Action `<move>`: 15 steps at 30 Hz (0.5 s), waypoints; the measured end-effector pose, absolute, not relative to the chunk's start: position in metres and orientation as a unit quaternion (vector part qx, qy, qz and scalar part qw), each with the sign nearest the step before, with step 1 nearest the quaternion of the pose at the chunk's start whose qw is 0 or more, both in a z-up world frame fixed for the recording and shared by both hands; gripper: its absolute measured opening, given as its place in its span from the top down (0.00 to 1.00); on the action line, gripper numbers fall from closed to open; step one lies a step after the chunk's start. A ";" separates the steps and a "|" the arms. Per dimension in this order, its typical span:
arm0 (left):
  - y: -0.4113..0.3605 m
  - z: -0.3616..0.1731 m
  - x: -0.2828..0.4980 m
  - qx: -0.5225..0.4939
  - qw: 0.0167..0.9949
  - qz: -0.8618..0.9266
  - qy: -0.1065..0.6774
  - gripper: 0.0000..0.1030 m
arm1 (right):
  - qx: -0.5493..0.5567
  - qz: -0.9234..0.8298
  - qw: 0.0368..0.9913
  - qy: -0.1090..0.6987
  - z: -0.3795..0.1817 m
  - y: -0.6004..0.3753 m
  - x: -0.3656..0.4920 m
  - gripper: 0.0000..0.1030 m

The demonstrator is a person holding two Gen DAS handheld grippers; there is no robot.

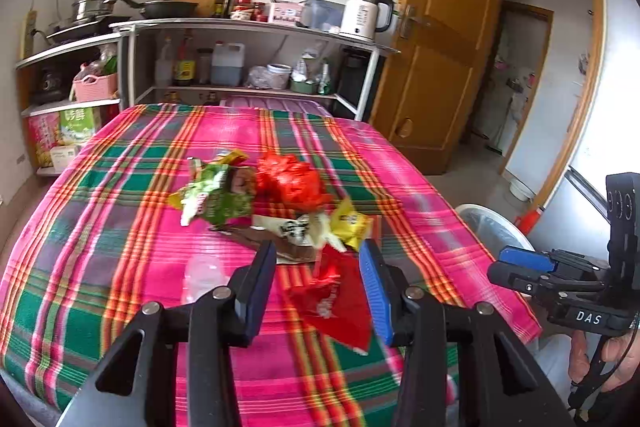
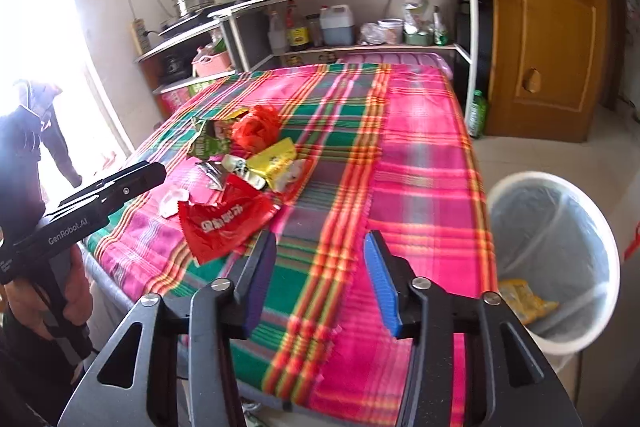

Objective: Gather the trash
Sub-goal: 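Grasp a clear plastic cup with the left tool while the right tool grasps a yellow packet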

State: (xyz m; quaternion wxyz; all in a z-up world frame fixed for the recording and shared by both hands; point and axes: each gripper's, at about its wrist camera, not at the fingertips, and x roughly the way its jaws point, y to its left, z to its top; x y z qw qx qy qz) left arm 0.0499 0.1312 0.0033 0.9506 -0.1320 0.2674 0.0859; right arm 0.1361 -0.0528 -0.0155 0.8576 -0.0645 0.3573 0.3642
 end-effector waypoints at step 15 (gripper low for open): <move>0.180 -0.030 0.050 -0.150 0.929 0.150 0.304 0.50 | -0.094 0.381 0.841 0.373 -0.030 0.001 0.168 0.45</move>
